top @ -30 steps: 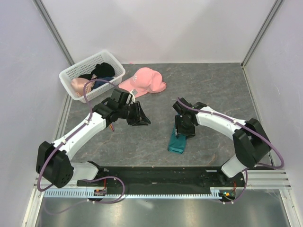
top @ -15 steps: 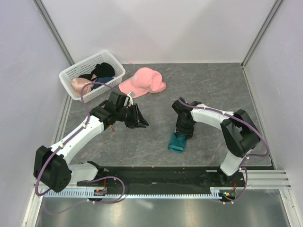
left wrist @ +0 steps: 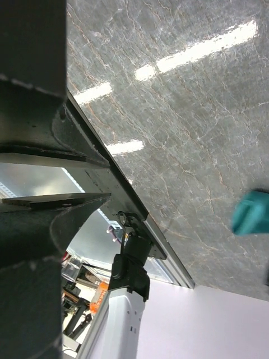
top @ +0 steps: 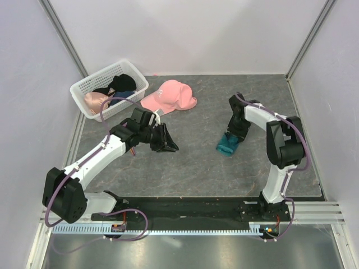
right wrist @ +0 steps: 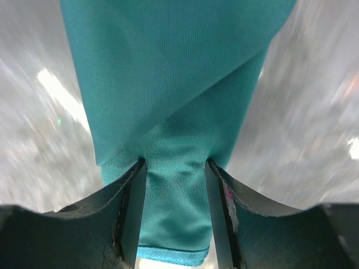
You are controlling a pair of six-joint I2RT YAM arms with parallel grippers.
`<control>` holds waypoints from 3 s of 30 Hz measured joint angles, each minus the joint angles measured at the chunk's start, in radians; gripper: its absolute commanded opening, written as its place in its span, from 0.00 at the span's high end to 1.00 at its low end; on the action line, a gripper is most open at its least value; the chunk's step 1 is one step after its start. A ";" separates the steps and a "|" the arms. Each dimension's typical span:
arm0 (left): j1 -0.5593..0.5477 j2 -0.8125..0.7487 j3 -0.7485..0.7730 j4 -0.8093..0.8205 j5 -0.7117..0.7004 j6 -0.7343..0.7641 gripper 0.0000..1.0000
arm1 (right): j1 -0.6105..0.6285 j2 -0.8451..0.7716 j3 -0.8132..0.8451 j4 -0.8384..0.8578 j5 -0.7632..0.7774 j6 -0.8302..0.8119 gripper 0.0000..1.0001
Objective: Fold the napkin into a case and place the utensils inside
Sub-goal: Move the smaller rectangle folded napkin to the center of the board, then smooth out the smaller rectangle-folded napkin at the center of the board, then pick up the fork from the center of the board.
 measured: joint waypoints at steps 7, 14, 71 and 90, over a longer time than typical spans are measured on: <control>0.001 0.077 0.024 0.002 0.005 0.027 0.67 | -0.086 0.181 0.273 0.013 0.097 -0.175 0.46; 0.014 0.161 0.087 -0.042 -0.079 0.042 0.64 | -0.118 0.304 0.467 0.007 0.146 -0.239 0.45; 0.294 0.643 0.384 -0.132 -0.455 0.156 0.34 | -0.127 -0.010 0.345 -0.010 -0.219 -0.290 0.43; 0.253 0.679 0.395 -0.126 -0.489 0.132 0.98 | 0.124 -0.068 0.269 -0.014 -0.257 -0.375 0.14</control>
